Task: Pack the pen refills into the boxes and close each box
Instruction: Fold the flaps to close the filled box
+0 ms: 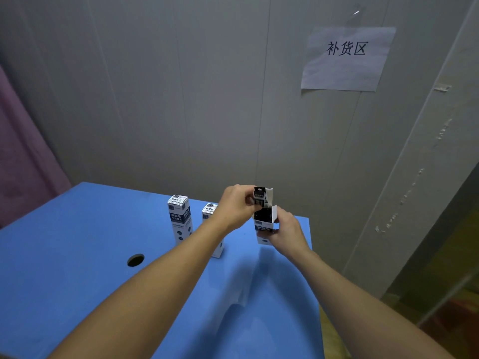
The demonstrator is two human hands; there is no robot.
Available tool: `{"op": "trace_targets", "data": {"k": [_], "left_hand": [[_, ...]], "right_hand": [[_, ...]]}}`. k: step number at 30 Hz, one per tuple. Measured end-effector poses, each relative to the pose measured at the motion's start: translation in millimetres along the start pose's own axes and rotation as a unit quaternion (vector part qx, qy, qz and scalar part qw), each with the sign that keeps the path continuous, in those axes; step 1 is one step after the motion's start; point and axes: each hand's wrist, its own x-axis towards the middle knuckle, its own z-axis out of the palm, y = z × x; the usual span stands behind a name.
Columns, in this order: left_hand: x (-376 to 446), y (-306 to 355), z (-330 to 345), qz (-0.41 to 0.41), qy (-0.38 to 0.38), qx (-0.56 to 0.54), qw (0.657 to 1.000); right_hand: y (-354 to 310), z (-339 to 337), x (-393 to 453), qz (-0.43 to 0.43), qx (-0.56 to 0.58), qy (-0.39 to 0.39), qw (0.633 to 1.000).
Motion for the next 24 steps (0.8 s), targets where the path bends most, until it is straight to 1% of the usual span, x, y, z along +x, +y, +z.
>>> {"op": "trace_targets", "data": {"k": [1, 3, 6, 7, 9, 12, 15, 17, 20, 22, 24], "left_hand": [[0, 0, -1, -0.002, -0.005, 0.002, 1.000], [-1, -1, -2, -0.007, -0.005, -0.030, 1.000], [-2, -1, -1, 0.003, 0.044, -0.097, 0.994], [-2, -2, 0, 0.012, 0.063, -0.096, 0.993], [0, -3, 4, 0.021, 0.074, -0.062, 0.995], [3, -8, 10, 0.020, 0.036, 0.007, 0.999], [4, -10, 12, 0.018, 0.013, 0.035, 0.999], [3, -9, 10, 0.025, 0.026, 0.020, 0.999], [3, -8, 7, 0.032, 0.068, -0.022, 0.997], [4, -9, 7, 0.048, 0.081, -0.005, 0.996], [6, -11, 9, 0.071, 0.064, 0.045, 0.994]], "right_hand": [[0, -1, 0, 0.001, 0.002, -0.001, 1.000], [2, -2, 0, 0.004, 0.006, 0.002, 1.000], [3, -4, -1, 0.008, 0.009, 0.002, 1.000], [3, -4, -1, 0.010, 0.009, 0.001, 1.000], [3, -3, 0, 0.011, 0.009, -0.002, 1.000], [0, -3, 0, 0.003, 0.006, -0.001, 1.000], [-3, -4, 0, 0.000, -0.004, -0.002, 1.000], [-2, -5, -1, 0.002, 0.002, -0.003, 1.000], [-1, -5, -1, 0.001, 0.006, -0.006, 1.000], [-4, -6, -1, -0.001, 0.006, -0.005, 1.000], [-7, -5, -1, -0.005, 0.008, -0.006, 1.000]]}}
